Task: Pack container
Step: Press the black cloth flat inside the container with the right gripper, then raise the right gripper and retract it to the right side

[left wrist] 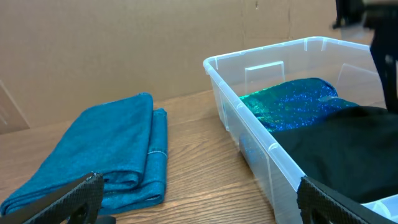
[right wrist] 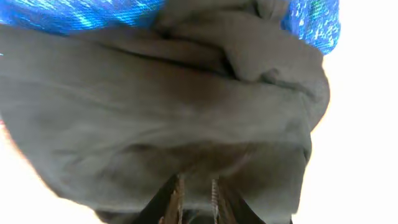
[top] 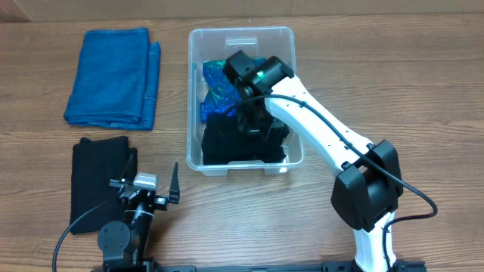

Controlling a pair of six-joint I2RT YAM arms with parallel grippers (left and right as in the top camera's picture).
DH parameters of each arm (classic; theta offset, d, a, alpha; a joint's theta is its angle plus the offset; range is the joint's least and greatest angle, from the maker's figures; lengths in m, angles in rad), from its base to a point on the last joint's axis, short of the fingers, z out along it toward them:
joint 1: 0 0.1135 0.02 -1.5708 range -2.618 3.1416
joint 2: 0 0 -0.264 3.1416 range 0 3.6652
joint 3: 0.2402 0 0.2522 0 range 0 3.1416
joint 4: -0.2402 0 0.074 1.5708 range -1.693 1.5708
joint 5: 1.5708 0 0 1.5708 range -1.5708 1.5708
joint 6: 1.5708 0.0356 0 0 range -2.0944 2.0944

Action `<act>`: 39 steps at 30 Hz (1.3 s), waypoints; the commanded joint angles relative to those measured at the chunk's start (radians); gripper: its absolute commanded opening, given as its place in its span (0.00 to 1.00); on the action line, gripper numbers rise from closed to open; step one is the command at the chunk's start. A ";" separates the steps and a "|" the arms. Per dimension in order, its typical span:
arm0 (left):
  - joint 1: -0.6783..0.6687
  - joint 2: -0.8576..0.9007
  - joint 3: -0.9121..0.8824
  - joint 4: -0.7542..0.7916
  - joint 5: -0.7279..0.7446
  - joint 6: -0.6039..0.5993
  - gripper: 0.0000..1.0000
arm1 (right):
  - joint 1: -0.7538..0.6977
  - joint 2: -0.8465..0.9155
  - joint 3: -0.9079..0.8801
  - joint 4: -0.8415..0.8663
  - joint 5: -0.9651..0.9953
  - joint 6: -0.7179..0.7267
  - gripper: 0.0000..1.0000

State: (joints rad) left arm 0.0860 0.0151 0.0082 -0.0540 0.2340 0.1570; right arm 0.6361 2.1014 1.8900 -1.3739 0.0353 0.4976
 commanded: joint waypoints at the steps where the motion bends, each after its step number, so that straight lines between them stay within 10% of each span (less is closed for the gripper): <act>1: 0.005 -0.010 -0.003 0.001 -0.006 -0.011 1.00 | -0.025 -0.012 -0.137 0.080 0.056 0.010 0.23; 18: 0.005 -0.010 -0.003 0.001 -0.006 -0.011 1.00 | -0.087 -0.123 0.164 -0.064 -0.021 -0.008 0.27; 20: 0.005 -0.010 -0.003 0.001 -0.005 -0.011 1.00 | -0.092 -0.158 0.198 -0.089 -0.010 -0.007 0.35; 22: 0.005 -0.010 -0.003 0.001 -0.006 -0.011 1.00 | -0.128 -0.209 0.200 -0.109 0.076 0.036 0.79; 24: 0.005 -0.010 -0.003 0.001 -0.005 -0.011 1.00 | -0.207 -0.246 0.200 -0.150 0.140 0.095 1.00; 32: 0.005 -0.010 -0.003 0.001 -0.005 -0.011 1.00 | -0.680 -0.255 0.136 -0.210 0.144 0.185 1.00; 39: 0.005 -0.010 -0.003 0.001 -0.005 -0.011 1.00 | -0.750 -0.254 -0.043 -0.060 0.166 0.185 1.00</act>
State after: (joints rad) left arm 0.0860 0.0151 0.0082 -0.0540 0.2340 0.1570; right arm -0.0998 1.8671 1.9125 -1.4631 0.1875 0.6712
